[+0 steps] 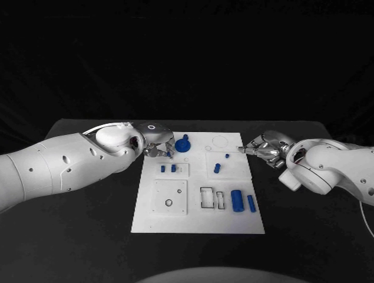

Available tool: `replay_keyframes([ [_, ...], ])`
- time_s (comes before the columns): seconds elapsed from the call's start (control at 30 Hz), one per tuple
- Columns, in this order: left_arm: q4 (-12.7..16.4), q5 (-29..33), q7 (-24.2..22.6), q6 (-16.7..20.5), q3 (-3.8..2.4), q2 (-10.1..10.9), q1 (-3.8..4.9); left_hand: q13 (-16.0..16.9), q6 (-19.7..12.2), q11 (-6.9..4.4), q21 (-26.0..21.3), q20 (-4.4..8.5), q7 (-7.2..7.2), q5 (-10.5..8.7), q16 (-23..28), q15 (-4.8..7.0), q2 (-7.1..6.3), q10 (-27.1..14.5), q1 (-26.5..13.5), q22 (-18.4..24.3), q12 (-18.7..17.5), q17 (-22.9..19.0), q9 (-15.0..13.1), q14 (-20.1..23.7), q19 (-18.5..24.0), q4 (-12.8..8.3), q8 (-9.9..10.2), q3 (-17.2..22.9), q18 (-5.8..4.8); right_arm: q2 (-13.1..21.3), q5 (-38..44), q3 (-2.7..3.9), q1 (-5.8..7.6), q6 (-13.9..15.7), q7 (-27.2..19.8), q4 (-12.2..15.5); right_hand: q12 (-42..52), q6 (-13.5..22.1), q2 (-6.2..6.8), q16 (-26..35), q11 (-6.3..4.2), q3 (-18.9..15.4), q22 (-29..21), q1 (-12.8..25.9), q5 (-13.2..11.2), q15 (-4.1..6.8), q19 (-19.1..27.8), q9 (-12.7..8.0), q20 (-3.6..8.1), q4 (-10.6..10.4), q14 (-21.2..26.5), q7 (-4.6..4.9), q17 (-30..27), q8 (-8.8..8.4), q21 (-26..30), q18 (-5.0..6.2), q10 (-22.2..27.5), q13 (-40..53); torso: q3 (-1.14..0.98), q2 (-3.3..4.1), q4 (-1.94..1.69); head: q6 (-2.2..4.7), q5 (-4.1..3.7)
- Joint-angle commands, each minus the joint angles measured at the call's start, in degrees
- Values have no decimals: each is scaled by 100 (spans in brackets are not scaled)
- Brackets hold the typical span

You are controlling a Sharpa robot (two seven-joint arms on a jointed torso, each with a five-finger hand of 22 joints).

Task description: Assemble the parts on the task board

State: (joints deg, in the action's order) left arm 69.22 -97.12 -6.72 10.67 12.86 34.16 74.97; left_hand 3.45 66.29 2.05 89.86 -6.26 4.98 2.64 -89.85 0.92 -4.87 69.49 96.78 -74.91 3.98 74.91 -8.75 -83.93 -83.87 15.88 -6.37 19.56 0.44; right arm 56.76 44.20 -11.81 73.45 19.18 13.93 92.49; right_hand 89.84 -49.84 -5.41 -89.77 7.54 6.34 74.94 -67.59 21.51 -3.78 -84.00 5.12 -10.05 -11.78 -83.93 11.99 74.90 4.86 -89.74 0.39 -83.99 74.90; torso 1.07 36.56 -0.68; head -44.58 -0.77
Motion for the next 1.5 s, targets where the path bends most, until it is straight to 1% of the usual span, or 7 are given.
replay_keyframes([
  [0.03, -16, 20, -82, -71, -3, -43, -6, 3, -18, -32, 14, 33, -31, 22, -15, -25, -8, -12, 22, -1509, -31, 1509, 2, -607, -613, 1, 31, 34, -44, -4, 21, -1, -3, -79, -1, 5, 16, 18, 1, -23, 23, -21, 1506, -29, 19, -36, -600, 9, -27, -1, -607, -10, 1510, 34, -26, -39, -601, 1510, 4, 1, 3, 3, -2],
  [0.43, -109, -52, -86, -119, -3, -114, -16, 3, -35, -37, 14, 32, -36, 21, -15, -22, -21, -36, 33, -1509, -45, 1509, 10, -607, -613, -2, 50, 51, -44, 6, 21, -1, -3, -97, 17, 15, 16, 18, 1, -23, 23, -21, 1506, -29, 19, -36, -600, 9, -27, -1, -607, -10, 1510, 34, -26, -39, -601, 1510, -2, 4, 1, -13, -18],
  [0.8, -148, -62, -127, -220, -3, -174, -23, 3, -41, -39, 14, 32, -38, 22, -15, -22, -28, -46, 28, -1509, -48, 1509, 13, -607, -613, 3, 57, 54, -44, 14, 20, -1, -3, -98, 24, 21, 16, 18, 1, -23, 23, -21, 1506, -29, 19, -36, -600, 9, -27, -1, -607, -10, 1510, 34, -26, -39, -601, 1510, 2, 2, 5, -18, -17],
  [1.17, -174, -63, -115, -282, -2, -162, -30, 3, -41, -41, 14, 32, -40, 22, -15, -21, -28, -48, 29, -1509, -49, 1509, 13, -607, -613, 2, 58, 57, -44, 20, 20, -1, -3, -106, 23, 27, 16, 18, 1, -23, 23, -21, 1506, -29, 19, -36, -600, 9, -27, -1, -607, -10, 1510, 34, -26, -39, -601, 1510, -3, 3, 2, -26, -10],
  [1.33, -192, -63, -120, -308, -1, -169, -41, 4, -43, -43, 14, 32, -43, 22, -15, -20, -27, -51, 30, -1509, -49, 1509, 14, -607, -613, 2, 61, 60, -44, 31, 20, -1, -3, -105, 28, 30, 16, 18, 1, -23, 23, -21, 1506, -29, 19, -36, -600, 9, -27, -1, -607, -10, 1510, 34, -26, -39, -601, 1510, 2, 1, -4, -33, -24],
  [1.43, -200, -63, -135, -309, -1, -182, -48, 4, -45, -45, 14, 32, -45, 22, -15, -19, -27, -56, 33, -1509, -50, 1509, 15, -607, -613, 1, 63, 65, -44, 32, 20, -1, -3, -107, 31, 31, 16, 18, 1, -23, 23, -21, 1506, -29, 19, -36, -600, 9, -27, -1, -607, -10, 1510, 34, -26, -39, -601, 1510, 1, 2, 6, -40, -17],
  [1.5, -204, -63, -142, -291, -1, -195, -52, 3, -52, -47, 14, 31, -49, 22, -15, -17, -29, -67, 37, -1509, -52, 1509, 18, -607, -613, 0, 70, 72, -44, 33, 20, -1, -3, -109, 31, 31, 16, 18, 1, -23, 23, -21, 1506, -29, 19, -36, -600, 9, -27, -1, -607, -10, 1510, 34, -26, -39, -601, 1510, 4, 0, -2, -43, -27],
])
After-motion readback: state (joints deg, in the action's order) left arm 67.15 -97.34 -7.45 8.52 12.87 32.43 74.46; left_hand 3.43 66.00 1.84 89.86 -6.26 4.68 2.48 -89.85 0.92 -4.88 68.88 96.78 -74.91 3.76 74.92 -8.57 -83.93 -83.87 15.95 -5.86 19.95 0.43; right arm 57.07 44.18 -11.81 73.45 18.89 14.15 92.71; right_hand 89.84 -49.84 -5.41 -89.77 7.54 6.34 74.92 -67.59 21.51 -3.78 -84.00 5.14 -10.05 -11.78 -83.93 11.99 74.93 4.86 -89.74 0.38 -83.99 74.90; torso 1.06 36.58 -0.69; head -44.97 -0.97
